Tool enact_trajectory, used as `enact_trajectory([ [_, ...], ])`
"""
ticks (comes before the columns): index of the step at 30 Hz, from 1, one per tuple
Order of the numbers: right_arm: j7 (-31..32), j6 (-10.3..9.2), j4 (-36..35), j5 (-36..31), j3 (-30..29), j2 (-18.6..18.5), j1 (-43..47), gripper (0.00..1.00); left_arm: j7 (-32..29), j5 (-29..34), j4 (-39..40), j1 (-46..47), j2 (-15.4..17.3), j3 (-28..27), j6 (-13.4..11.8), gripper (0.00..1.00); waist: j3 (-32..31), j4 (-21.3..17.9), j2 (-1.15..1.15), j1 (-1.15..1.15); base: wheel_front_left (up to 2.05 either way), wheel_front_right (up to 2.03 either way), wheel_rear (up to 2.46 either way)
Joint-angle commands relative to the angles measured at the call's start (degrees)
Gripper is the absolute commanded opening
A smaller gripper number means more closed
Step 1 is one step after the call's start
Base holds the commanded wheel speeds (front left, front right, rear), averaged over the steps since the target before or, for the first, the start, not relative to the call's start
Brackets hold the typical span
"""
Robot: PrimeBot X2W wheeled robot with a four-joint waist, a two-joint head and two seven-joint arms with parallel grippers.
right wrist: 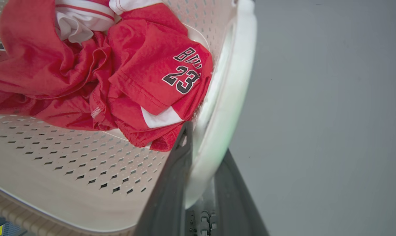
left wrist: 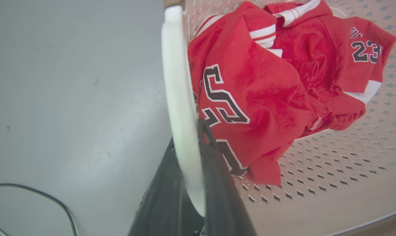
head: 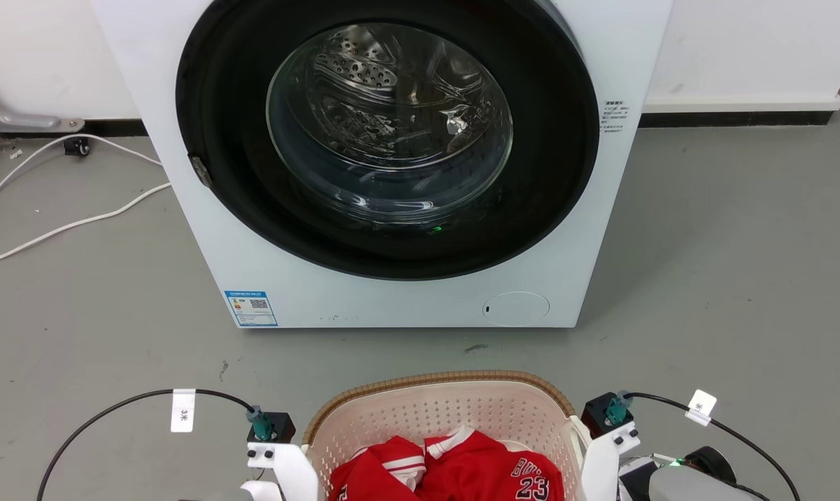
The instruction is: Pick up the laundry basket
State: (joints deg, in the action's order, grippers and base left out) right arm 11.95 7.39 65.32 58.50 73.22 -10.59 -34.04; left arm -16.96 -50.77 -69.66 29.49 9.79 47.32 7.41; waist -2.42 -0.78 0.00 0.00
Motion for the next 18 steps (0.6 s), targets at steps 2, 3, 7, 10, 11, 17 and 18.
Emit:
enact_trajectory([
  [2, -0.71, 0.19, 0.35, -0.38, 0.24, 0.0, 0.3, 0.0, 0.48, -0.23, -0.24, -0.43, 0.44, 0.58, 0.08, 0.0, -0.01, 0.05, 0.0, 0.0, 0.0, 0.0, 0.0],
  [3, -0.87, 0.19, 0.42, -0.46, 0.24, 0.04, 0.3, 0.0, 0.48, -0.43, -0.27, -0.37, 0.47, 0.8, 0.08, 0.0, -0.01, 0.07, 0.0, 0.0, 0.0, 0.0, 0.0],
  [7, -1.39, 0.19, 0.71, -0.67, 0.25, 0.18, 0.18, 0.0, 0.83, -0.7, -0.41, 0.0, 0.66, 1.64, 0.08, 0.0, -0.01, 0.17, 0.0, 0.0, 0.0, 0.0, 0.0],
  [10, -1.52, 0.19, 0.79, -0.78, 0.26, 0.28, 0.15, 0.0, 0.93, -1.17, -0.47, 0.2, 0.71, 2.05, 0.08, 0.0, 0.0, 0.21, 0.0, 0.0, 0.0, 0.0, 0.0],
  [11, -1.57, 0.19, 0.8, -0.83, 0.26, 0.32, 0.17, 0.0, 0.97, -1.36, -0.48, 0.22, 0.73, 2.2, 0.08, 0.0, -0.01, 0.2, 0.0, 0.0, 0.0, 0.0, 0.0],
  [17, -1.57, 0.19, 0.82, -0.88, 0.27, 0.48, 0.27, 0.0, 1.01, -2.33, -0.75, 0.36, 0.72, 3.05, 0.08, 0.0, -0.06, 0.09, 0.0, 0.0, 0.0, 0.0, 0.0],
  [18, -1.58, 0.19, 0.85, -0.86, 0.26, 0.48, 0.25, 0.0, 1.04, -2.49, -0.79, 0.44, 0.74, 3.19, 0.08, 0.0, -0.06, 0.09, 0.0, 0.0, 0.0, 0.0, 0.0],
])
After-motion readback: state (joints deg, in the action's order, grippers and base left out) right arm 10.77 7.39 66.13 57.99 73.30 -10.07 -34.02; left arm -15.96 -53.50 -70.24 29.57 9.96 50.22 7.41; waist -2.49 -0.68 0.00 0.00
